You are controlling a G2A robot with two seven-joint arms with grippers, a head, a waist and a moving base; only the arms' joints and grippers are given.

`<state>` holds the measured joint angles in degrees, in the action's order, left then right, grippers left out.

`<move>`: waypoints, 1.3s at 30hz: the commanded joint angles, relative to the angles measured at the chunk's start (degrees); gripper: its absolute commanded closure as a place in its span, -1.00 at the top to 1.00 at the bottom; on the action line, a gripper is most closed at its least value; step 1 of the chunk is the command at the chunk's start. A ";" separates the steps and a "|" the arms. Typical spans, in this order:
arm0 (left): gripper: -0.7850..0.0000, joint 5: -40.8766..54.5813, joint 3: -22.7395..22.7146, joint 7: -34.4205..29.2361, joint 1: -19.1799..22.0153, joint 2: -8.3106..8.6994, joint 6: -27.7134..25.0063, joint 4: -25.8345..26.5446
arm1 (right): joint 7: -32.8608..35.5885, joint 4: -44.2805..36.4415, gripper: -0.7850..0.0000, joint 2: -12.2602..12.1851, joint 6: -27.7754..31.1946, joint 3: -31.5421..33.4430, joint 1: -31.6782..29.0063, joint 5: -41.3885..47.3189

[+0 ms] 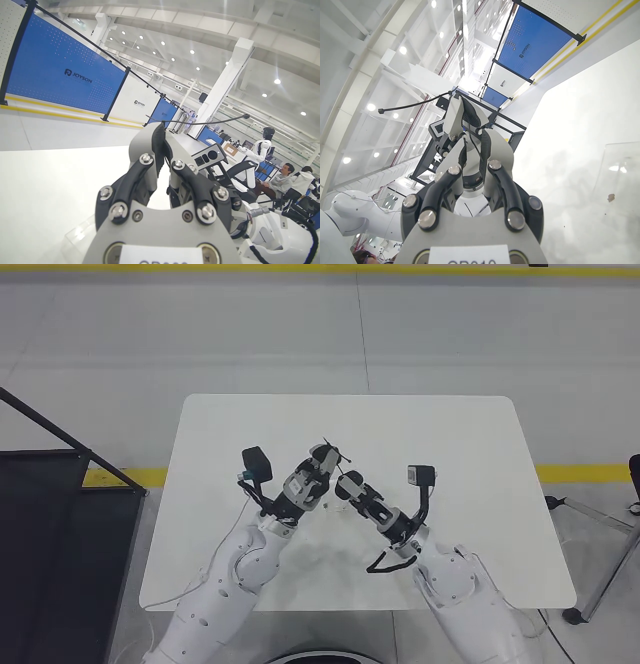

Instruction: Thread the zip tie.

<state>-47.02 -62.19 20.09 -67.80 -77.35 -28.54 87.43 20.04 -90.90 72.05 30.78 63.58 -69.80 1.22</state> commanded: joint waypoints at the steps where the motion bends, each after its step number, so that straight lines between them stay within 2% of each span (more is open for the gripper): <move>1: -1.00 -0.03 -0.01 -0.05 -0.03 -0.06 0.05 -0.02 | 0.04 0.06 -0.76 0.03 -0.02 0.06 0.02 0.16; 5: -1.00 -0.13 -0.06 -0.27 -0.02 -0.17 -0.11 -0.06 | 0.23 0.13 -1.00 0.09 -0.06 0.13 0.04 0.28; 20: -1.00 -0.15 -0.36 -0.53 0.07 -0.57 -0.23 -0.34 | 0.01 -0.01 -1.00 0.32 0.12 0.42 -0.02 -0.11; 22: -1.00 -0.24 -0.43 -0.47 0.06 -0.62 -0.37 -0.39 | 0.00 -0.04 -0.48 0.35 0.22 0.48 -0.12 0.00; 23: -1.00 -0.27 -0.46 -0.47 0.06 -0.64 -0.39 -0.41 | 0.00 -0.04 -0.44 0.36 0.25 0.49 -0.15 0.02; 35: -1.00 -0.37 -0.85 -0.50 -0.14 -0.87 -0.92 -0.48 | 0.24 0.00 -0.50 0.52 0.43 0.65 -0.30 0.31; 39: -1.00 -0.40 -0.93 -0.58 -0.25 -0.93 -1.11 -0.50 | 0.11 0.00 -0.64 0.56 0.54 0.75 -0.36 0.25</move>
<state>-47.42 -63.12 19.54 -68.02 -78.26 -29.57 86.95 20.24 -90.91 72.60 31.29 64.30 -70.15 1.53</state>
